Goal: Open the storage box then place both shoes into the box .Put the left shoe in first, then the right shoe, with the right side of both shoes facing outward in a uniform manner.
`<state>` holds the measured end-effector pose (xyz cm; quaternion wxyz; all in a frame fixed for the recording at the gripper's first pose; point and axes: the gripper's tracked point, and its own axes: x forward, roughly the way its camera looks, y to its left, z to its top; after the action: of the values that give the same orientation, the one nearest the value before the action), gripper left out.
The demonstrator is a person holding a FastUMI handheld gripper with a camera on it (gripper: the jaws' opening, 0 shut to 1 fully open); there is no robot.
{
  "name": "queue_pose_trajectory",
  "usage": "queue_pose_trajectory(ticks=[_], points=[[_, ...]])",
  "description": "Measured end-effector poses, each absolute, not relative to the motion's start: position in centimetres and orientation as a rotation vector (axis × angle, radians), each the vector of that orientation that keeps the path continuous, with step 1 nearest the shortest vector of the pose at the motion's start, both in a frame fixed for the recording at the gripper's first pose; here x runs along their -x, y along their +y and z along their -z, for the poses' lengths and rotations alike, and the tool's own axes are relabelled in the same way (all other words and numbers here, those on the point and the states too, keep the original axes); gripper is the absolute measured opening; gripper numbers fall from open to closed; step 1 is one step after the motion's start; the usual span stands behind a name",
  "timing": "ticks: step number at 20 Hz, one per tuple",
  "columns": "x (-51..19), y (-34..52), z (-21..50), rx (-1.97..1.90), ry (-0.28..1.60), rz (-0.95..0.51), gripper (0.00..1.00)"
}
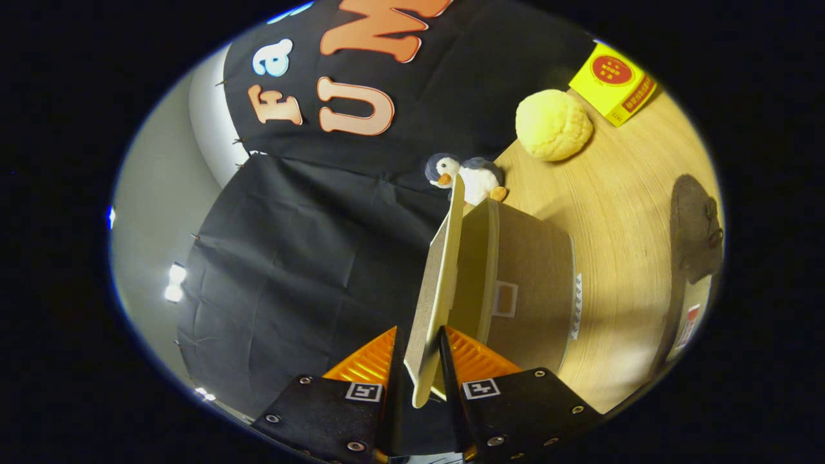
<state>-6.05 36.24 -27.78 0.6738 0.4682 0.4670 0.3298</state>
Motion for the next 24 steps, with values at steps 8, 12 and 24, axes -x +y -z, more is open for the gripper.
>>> queue_pose_trajectory(ticks=[8,12,24], points=[[2.7,39.4,20.9,-1.116,0.922,-0.758,0.12],[2.4,43.4,17.0,-1.088,0.881,-0.833,0.12],[3.4,55.4,14.2,-0.832,0.883,-0.951,0.50]])
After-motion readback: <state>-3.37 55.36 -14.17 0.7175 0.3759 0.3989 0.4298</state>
